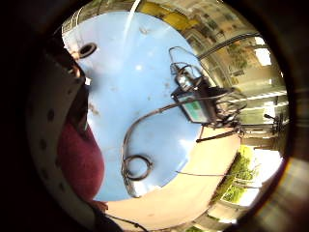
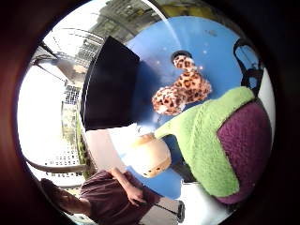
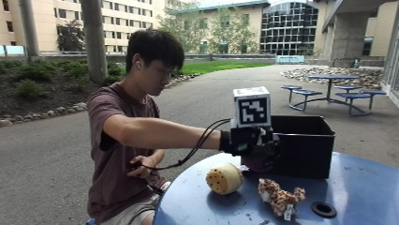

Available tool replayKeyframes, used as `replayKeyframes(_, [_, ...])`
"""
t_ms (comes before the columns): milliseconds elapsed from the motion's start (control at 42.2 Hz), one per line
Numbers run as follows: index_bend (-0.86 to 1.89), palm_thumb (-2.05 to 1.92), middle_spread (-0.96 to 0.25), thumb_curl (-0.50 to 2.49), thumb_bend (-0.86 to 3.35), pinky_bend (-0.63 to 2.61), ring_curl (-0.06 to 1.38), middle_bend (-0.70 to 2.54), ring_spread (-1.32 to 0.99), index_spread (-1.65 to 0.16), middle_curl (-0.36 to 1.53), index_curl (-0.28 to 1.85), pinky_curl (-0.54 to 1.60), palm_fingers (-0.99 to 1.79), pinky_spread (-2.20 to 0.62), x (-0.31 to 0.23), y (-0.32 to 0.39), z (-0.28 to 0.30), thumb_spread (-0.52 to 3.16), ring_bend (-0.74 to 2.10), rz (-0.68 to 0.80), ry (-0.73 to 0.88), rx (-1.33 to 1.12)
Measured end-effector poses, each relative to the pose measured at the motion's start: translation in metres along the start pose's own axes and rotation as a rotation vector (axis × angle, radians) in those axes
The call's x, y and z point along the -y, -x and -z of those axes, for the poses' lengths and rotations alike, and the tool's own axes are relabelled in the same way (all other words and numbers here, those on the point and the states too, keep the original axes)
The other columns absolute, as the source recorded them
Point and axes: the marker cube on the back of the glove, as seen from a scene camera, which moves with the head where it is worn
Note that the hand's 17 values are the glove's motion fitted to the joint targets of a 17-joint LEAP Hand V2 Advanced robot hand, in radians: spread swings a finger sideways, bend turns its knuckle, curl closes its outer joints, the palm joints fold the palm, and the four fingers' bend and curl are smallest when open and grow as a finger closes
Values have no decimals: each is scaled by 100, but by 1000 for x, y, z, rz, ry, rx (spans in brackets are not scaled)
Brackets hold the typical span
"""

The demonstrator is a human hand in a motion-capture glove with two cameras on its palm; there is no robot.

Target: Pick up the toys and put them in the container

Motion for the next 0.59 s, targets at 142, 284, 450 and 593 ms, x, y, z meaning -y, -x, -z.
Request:
replayKeyframes(142, [119,62,-12,78,7,92,57,118,-40,-10,58,69,52,85,-34,22,51,81,59,96,1,-113,-31])
replayKeyframes(284, [123,62,-13,82,5,95,60,122,-42,-11,62,72,56,79,-33,44,125,131,53,100,61,-193,-79])
replayKeyframes(450, [126,62,-14,86,3,99,64,126,-43,-12,66,75,59,75,-33,74,228,147,48,103,123,-213,-93])
replayKeyframes(593, [129,62,-14,90,2,101,67,128,-43,-13,69,77,61,71,-32,100,290,131,45,106,43,-257,-8])
